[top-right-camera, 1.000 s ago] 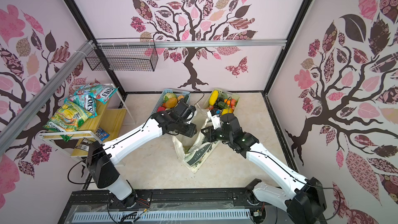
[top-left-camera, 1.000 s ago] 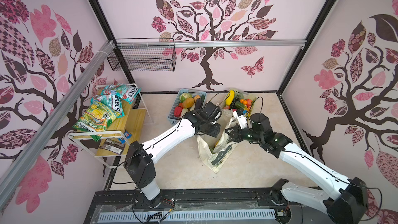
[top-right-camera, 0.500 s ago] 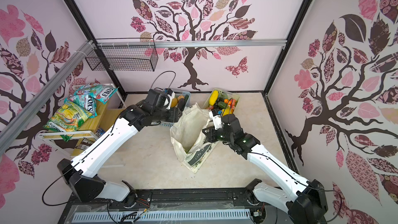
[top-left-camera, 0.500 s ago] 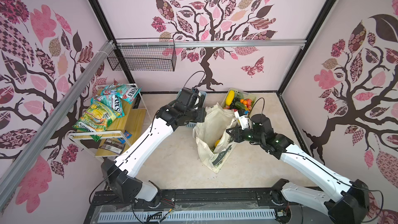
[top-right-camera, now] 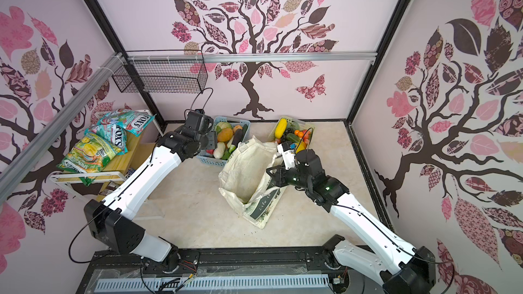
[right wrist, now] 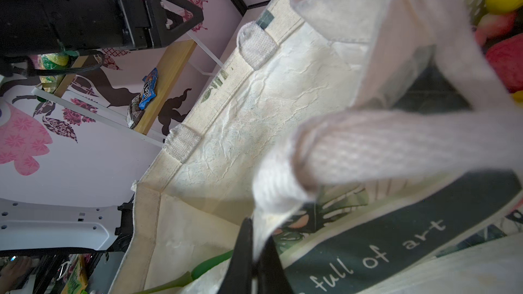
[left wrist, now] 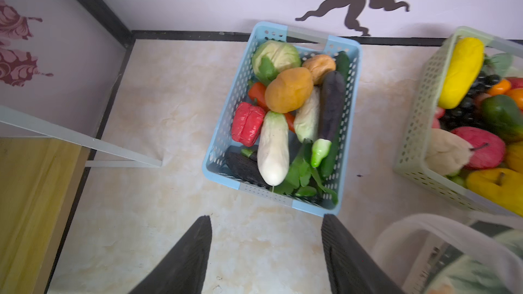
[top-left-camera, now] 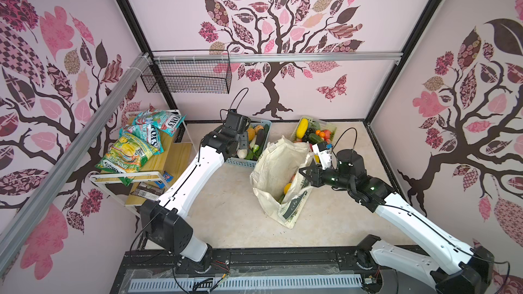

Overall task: Place the food into the grocery bag and tie it
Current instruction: 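Withdraw the left gripper from the bag back over the blue basket, then grasp the white radish in the blue basket with the left gripper and lift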

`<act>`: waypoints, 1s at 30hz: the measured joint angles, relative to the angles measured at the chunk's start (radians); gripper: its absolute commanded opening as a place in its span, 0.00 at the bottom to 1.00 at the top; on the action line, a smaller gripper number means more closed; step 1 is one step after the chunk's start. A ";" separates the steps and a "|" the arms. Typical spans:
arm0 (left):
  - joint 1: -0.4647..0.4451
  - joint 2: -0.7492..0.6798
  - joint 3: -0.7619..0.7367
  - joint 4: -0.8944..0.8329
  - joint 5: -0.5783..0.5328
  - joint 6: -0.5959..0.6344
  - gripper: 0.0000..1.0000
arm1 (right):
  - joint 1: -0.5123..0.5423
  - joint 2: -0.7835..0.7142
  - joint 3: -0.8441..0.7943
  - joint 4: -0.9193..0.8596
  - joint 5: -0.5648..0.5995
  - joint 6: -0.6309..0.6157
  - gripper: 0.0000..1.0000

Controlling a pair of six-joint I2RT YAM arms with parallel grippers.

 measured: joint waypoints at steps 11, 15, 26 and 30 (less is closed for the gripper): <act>0.108 0.210 -0.011 0.095 0.129 -0.020 0.72 | 0.000 -0.008 -0.006 -0.006 0.008 0.034 0.06; 0.108 0.276 -0.010 0.123 0.166 -0.025 0.72 | 0.000 -0.008 -0.011 0.000 0.008 0.043 0.06; 0.108 0.439 0.021 0.144 0.208 -0.044 0.64 | 0.000 -0.008 -0.012 0.002 0.010 0.042 0.06; 0.108 0.467 0.026 0.152 0.224 -0.050 0.58 | 0.000 -0.008 -0.012 0.000 0.015 0.041 0.06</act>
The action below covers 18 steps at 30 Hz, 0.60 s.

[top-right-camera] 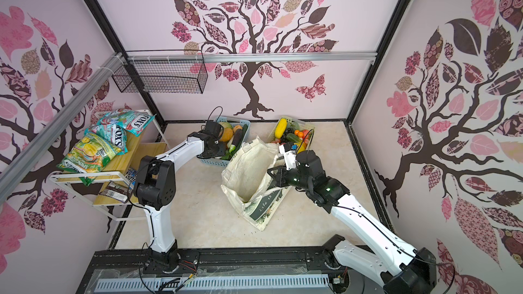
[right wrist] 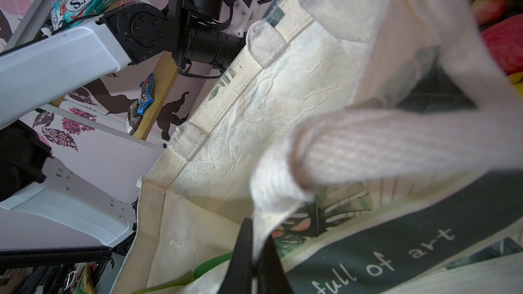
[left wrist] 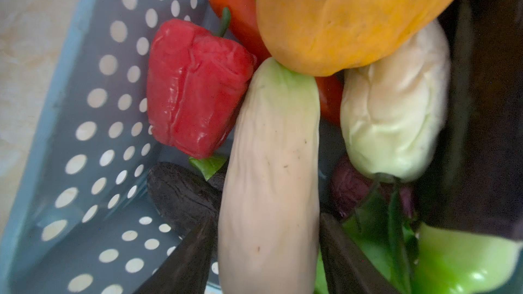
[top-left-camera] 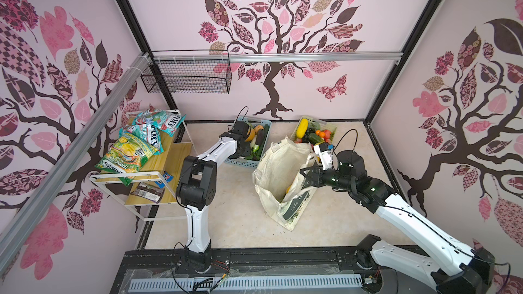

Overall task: Place the food into the grocery bag and tie it
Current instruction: 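Grasp the white radish in the blue basket with the left gripper and lift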

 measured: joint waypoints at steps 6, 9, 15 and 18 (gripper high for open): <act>0.000 0.003 0.000 0.009 0.016 -0.012 0.51 | 0.000 0.000 0.000 -0.001 0.004 -0.003 0.06; 0.001 0.002 0.000 0.009 0.018 -0.011 0.49 | 0.000 0.000 -0.001 -0.001 0.005 -0.003 0.06; 0.001 -0.023 0.000 -0.004 0.020 -0.009 0.49 | 0.000 0.000 -0.006 0.003 0.005 -0.002 0.07; 0.001 -0.057 0.000 -0.014 0.021 -0.007 0.49 | 0.000 0.000 -0.012 0.003 0.006 -0.003 0.07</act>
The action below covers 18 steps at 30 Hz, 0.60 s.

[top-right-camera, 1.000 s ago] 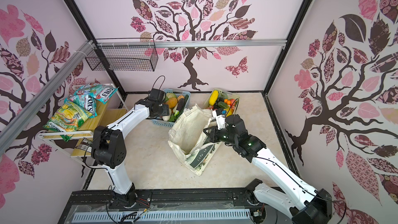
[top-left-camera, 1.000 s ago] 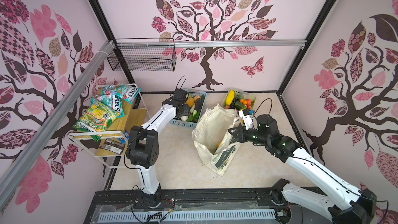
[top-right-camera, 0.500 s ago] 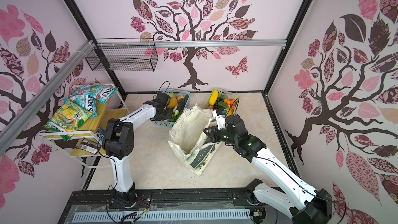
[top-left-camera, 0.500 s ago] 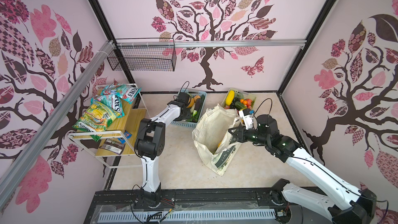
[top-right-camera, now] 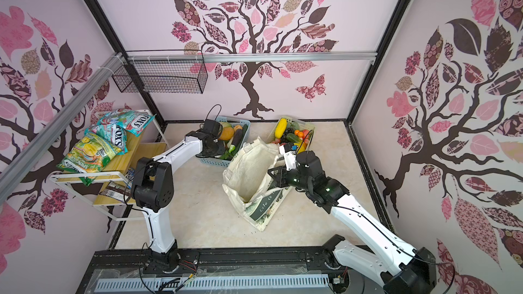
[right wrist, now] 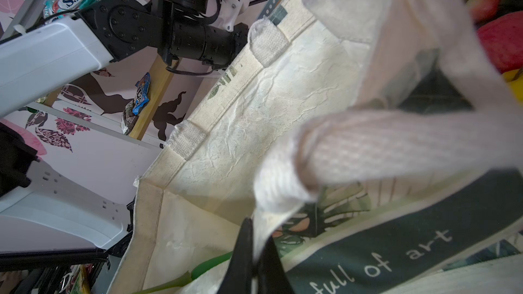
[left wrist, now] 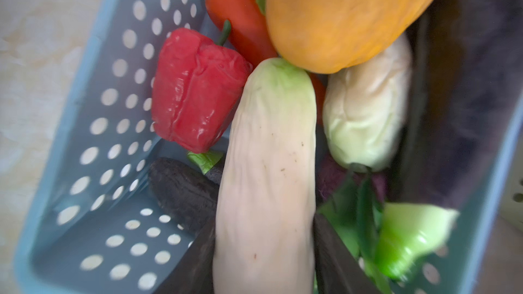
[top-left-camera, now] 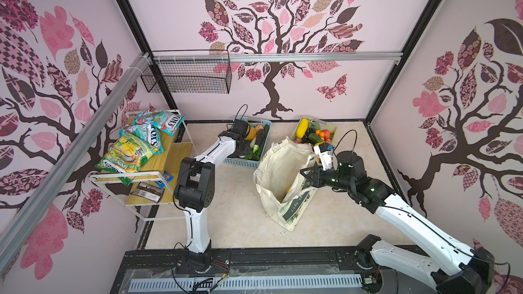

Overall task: Place the food into the grocery bag and tie it
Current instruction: 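Grasp the white radish in the blue basket with the left gripper and lift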

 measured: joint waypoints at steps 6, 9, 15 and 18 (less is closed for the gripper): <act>0.000 -0.077 -0.001 -0.013 0.008 -0.001 0.49 | 0.000 0.000 0.000 0.004 -0.001 0.000 0.07; 0.000 -0.118 -0.001 -0.016 0.012 -0.002 0.49 | 0.000 0.000 0.000 0.005 -0.003 0.000 0.07; 0.000 -0.232 -0.018 -0.018 0.041 -0.009 0.48 | 0.000 0.000 0.000 0.005 -0.003 0.000 0.07; -0.003 -0.301 -0.044 -0.018 0.057 -0.014 0.49 | 0.000 0.000 0.000 0.005 -0.003 0.000 0.07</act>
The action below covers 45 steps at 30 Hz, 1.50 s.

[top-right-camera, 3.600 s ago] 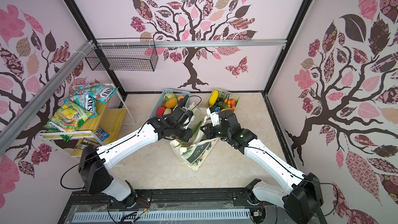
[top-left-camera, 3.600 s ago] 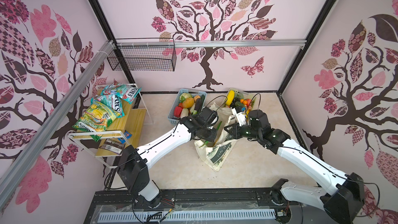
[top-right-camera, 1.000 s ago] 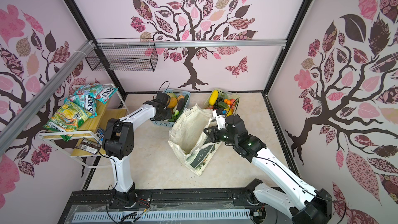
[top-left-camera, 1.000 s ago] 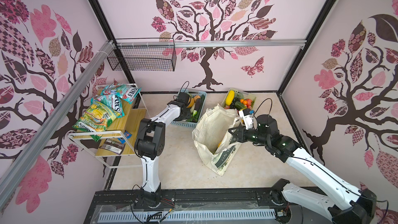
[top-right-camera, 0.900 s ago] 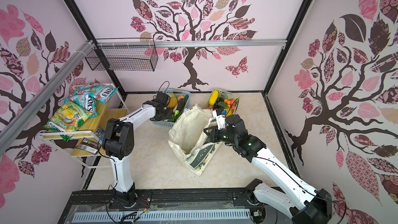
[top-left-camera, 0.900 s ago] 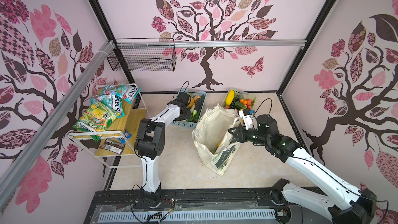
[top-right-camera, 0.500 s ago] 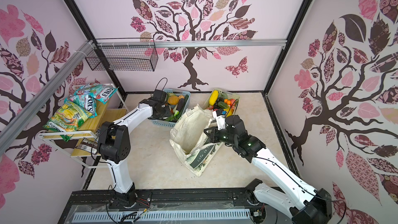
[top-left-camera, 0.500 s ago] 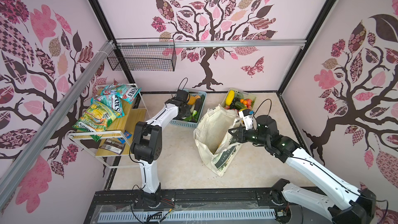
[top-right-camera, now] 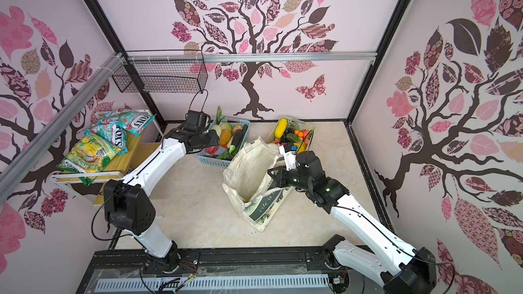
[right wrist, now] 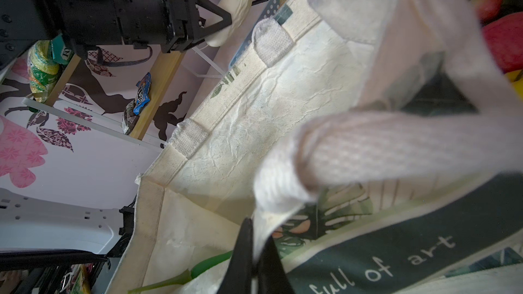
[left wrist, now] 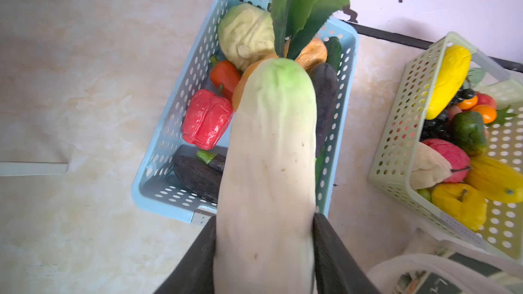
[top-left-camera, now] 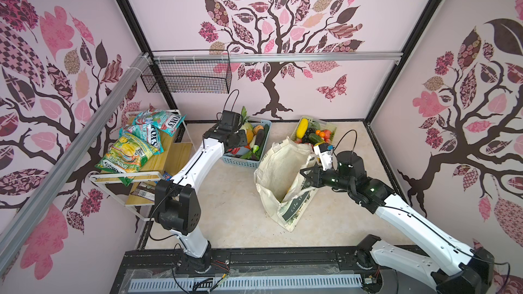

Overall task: Place the food into the grocery bag and tie it
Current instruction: 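Grasp the white radish in the blue basket with the left gripper and lift, then carry the white radish over the tote bag with the left gripper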

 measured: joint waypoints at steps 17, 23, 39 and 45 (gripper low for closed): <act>-0.150 -0.298 -0.098 0.068 0.202 -0.050 0.49 | 0.000 0.003 -0.010 0.017 -0.003 0.001 0.07; -0.259 -0.348 -0.126 0.084 0.260 -0.054 0.50 | 0.000 0.003 -0.016 0.022 0.001 0.003 0.07; -0.421 -0.375 -0.234 0.081 0.299 -0.029 0.50 | 0.000 0.006 -0.020 0.030 0.005 0.008 0.07; -0.451 -0.375 -0.271 0.072 0.299 0.006 0.49 | 0.000 0.006 -0.020 0.031 0.008 0.008 0.07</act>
